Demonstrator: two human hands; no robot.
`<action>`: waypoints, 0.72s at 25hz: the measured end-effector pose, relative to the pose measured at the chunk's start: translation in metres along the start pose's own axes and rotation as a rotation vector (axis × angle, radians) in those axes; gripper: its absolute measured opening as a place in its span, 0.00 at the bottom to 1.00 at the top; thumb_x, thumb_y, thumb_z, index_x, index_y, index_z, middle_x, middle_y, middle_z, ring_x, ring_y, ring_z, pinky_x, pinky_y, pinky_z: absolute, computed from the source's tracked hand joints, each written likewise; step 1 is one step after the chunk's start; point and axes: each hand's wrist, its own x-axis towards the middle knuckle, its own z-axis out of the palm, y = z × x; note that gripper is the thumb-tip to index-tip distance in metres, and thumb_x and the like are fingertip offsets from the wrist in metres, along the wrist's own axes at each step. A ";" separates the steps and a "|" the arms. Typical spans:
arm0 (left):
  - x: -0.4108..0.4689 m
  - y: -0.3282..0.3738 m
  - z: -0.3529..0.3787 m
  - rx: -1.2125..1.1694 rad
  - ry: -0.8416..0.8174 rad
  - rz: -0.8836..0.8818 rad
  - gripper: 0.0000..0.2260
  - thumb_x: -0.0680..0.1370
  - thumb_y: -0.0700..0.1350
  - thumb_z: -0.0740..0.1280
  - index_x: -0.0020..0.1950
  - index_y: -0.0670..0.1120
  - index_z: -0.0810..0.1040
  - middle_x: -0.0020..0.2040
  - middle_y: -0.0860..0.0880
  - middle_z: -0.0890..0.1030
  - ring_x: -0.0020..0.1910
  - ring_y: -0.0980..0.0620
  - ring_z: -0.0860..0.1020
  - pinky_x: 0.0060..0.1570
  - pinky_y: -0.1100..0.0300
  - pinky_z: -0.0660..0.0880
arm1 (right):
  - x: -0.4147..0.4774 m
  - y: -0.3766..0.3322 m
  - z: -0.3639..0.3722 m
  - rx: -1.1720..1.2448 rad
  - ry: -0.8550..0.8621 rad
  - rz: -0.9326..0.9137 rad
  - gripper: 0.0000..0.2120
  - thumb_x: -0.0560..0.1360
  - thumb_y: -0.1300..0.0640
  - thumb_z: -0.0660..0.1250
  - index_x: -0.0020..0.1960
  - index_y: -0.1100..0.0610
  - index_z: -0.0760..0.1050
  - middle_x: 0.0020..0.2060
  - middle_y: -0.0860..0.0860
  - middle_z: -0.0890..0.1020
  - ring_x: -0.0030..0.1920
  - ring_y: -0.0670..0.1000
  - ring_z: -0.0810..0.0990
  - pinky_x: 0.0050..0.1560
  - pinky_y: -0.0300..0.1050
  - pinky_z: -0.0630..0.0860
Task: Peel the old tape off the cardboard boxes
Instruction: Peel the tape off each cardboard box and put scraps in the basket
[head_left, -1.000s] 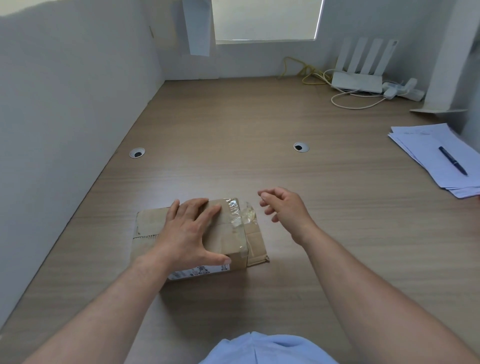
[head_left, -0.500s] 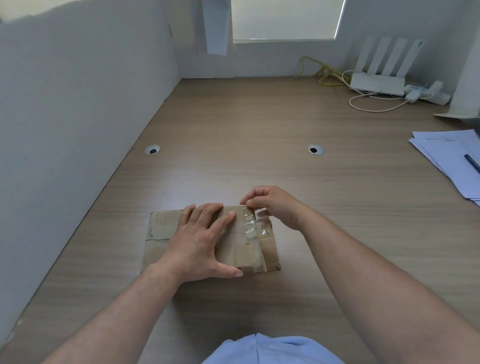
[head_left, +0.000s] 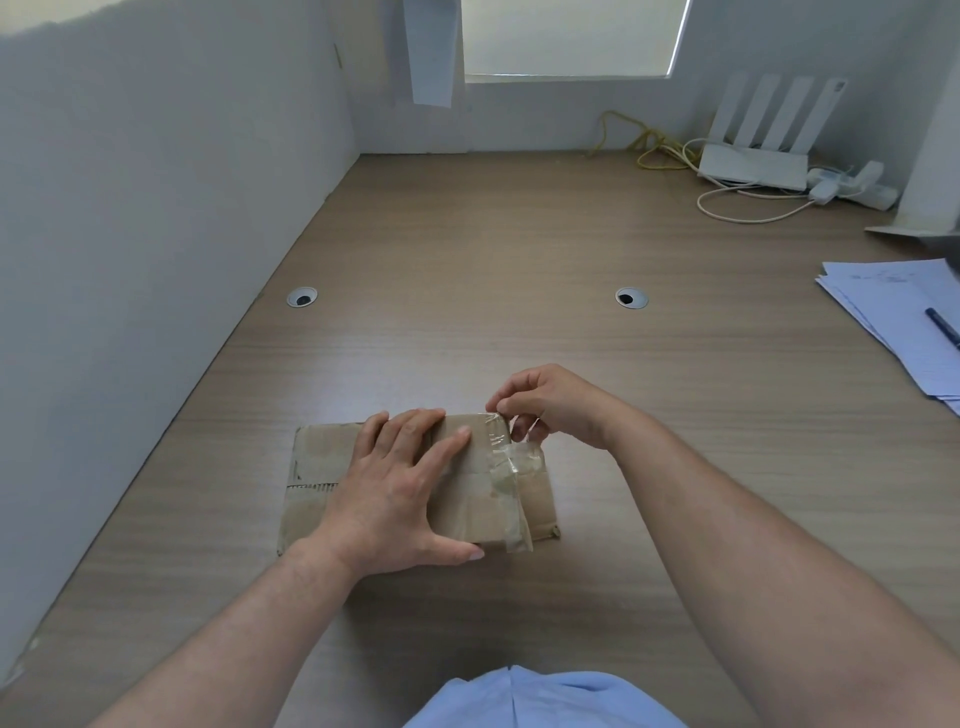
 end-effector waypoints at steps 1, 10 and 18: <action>0.000 0.000 -0.001 0.005 -0.001 0.006 0.51 0.58 0.79 0.60 0.75 0.52 0.63 0.74 0.45 0.62 0.74 0.47 0.56 0.74 0.47 0.44 | 0.000 -0.001 -0.001 -0.023 -0.002 -0.001 0.08 0.76 0.68 0.62 0.42 0.60 0.77 0.33 0.53 0.79 0.31 0.48 0.76 0.30 0.40 0.74; -0.005 0.005 0.003 0.044 0.194 0.143 0.46 0.59 0.72 0.70 0.69 0.48 0.70 0.65 0.43 0.70 0.66 0.43 0.65 0.68 0.45 0.57 | -0.006 -0.001 -0.007 -0.001 -0.113 0.021 0.10 0.71 0.70 0.68 0.47 0.57 0.78 0.38 0.51 0.79 0.35 0.47 0.77 0.40 0.41 0.74; 0.019 -0.041 -0.018 -0.003 -0.163 -0.167 0.63 0.47 0.85 0.51 0.78 0.55 0.50 0.69 0.52 0.63 0.71 0.51 0.56 0.73 0.52 0.41 | -0.013 0.003 0.000 -0.010 -0.054 -0.015 0.14 0.70 0.70 0.70 0.51 0.57 0.79 0.38 0.49 0.78 0.32 0.43 0.77 0.39 0.38 0.75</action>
